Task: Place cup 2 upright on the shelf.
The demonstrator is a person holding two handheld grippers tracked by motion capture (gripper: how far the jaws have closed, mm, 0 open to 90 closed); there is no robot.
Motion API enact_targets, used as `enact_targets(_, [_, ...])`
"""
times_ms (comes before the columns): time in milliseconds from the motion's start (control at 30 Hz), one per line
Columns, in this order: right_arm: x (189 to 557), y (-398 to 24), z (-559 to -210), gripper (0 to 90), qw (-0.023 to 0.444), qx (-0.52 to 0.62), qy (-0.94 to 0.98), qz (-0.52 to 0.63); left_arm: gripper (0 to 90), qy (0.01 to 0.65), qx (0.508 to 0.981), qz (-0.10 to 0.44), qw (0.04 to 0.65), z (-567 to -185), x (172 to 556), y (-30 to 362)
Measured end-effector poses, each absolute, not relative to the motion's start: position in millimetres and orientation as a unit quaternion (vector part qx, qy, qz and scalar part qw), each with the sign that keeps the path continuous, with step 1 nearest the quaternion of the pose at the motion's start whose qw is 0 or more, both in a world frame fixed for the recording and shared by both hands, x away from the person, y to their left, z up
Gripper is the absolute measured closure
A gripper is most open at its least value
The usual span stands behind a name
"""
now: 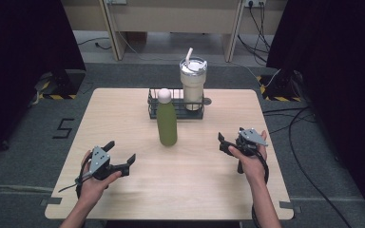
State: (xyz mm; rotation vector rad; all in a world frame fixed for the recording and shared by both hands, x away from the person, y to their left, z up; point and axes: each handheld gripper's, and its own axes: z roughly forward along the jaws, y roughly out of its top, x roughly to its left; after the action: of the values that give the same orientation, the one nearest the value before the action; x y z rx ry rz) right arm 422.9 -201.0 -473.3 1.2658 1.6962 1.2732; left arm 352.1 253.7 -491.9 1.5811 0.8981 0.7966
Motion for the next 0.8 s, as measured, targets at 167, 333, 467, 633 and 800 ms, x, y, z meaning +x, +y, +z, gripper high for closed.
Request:
enact_targets(167, [418.3,-202.6,-474.5,11.7,0.331,0.484,0.649,0.485,0.0,0.38,0.66,0.334,0.555,-483.4,359.6,248.8])
enact_targets(333, [418.3,-204.1,-474.7,11.5,0.332,0.484,0.648,0.484,0.0,0.369,0.66,0.332,0.564,-476.6,370.3,236.5])
enact_targets(467, [418.9,-205.9,-474.2,11.4,0.333,0.485,0.648,0.483,0.0,0.359,0.663,0.329,0.569,-472.8,379.5,225.5])
enact_targets(633, [418.9,-206.9,-474.9,11.3,0.333,0.485,0.649,0.482,0.0,0.351,0.667,0.322,0.573,-469.4,391.9,214.3])
enact_targets(800, [419.1,-207.7,-474.8,11.3,0.334,0.486,0.649,0.481,0.0,0.343,0.671,0.314,0.577,-464.6,405.7,204.4])
